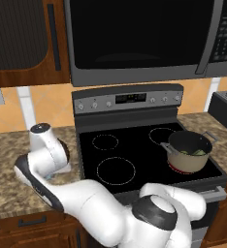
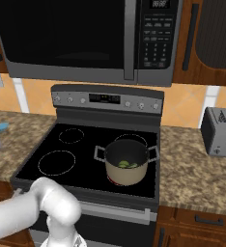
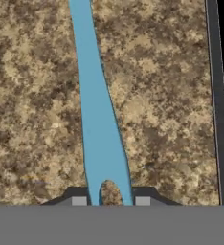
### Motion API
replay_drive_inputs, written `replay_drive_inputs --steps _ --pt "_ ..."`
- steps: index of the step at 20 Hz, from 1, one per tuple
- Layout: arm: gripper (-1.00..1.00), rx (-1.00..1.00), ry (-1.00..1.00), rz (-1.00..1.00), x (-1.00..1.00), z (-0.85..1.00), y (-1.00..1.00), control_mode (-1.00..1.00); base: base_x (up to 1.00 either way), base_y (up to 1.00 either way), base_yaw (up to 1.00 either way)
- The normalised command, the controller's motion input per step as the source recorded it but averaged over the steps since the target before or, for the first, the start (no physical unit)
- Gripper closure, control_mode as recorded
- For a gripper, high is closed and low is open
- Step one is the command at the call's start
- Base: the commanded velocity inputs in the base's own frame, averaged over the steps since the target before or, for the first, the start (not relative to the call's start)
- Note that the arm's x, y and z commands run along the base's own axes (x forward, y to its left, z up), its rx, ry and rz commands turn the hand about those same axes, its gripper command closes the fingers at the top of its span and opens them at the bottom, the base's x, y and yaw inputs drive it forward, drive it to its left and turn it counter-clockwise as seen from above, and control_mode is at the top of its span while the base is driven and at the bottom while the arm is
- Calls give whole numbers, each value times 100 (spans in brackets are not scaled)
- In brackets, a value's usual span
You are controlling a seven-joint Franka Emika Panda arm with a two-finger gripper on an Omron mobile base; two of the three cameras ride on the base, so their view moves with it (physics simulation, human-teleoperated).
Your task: Put the lime and cucumber in the pot. Retrieve the spatula and lightly stir the vegetables in the pot.
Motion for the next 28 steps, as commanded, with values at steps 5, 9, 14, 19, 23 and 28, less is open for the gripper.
replay_drive_inputs --steps 5,9,14,19,23,28 --pt "100 39 1 -32 -68 100 -68 -100 0 0 0" --pt "100 46 9 -46 -46 100 -98 -100 0 0 0" --pt "100 44 17 -54 -27 88 -100 -100 0 0 0" --pt "100 47 19 -55 -17 73 -100 -100 0 0 0" --pt "100 48 17 -51 -18 77 -100 -100 0 0 0" --pt "100 45 15 -42 -14 82 -100 -100 0 0 0"
